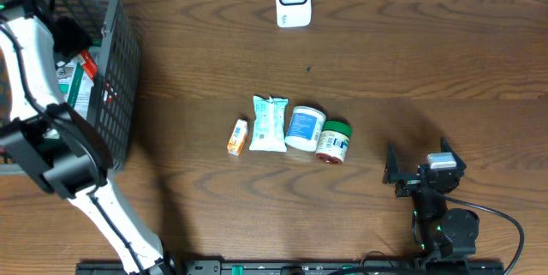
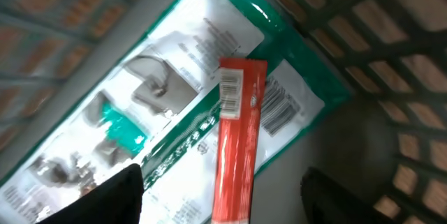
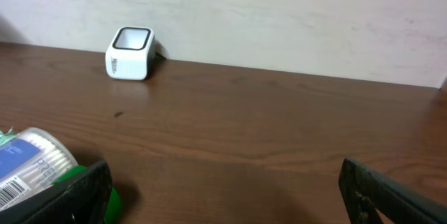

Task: Scan the item barcode
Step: 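Move the left gripper into the basket and grasp the red box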

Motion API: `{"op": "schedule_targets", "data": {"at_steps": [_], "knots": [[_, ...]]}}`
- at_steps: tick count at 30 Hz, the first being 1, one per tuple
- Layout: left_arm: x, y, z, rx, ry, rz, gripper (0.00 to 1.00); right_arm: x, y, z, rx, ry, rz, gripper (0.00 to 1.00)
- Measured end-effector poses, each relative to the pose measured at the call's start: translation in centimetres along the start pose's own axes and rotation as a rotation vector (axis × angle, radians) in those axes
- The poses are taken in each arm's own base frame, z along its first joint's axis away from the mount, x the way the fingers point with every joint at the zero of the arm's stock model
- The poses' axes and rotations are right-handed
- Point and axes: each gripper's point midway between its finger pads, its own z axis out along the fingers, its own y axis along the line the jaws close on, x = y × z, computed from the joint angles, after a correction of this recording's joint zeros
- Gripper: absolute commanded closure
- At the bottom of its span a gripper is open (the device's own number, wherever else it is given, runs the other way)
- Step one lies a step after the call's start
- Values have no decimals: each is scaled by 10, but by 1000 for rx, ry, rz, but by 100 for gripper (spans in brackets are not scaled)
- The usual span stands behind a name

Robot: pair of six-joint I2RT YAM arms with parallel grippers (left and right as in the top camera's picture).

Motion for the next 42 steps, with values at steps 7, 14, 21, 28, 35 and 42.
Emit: {"op": "schedule_targets", "data": {"at_steps": [7,14,21,28,35,42], "knots": [[14,-8,47,31,74,1,38,0,0,0,0,0,0,1],[28,-6,74,17,128,6,89,0,0,0,0,0,0,1],[27,-7,71,19,124,7,93,0,0,0,0,0,0,1],[4,-7,20,26,24,7,93,0,0,0,0,0,0,1],[-27,5,-170,54,-307,-16,93,0,0,0,0,0,0,1],[63,-17,-292,181,-301,89,93,0,0,0,0,0,0,1]]}}
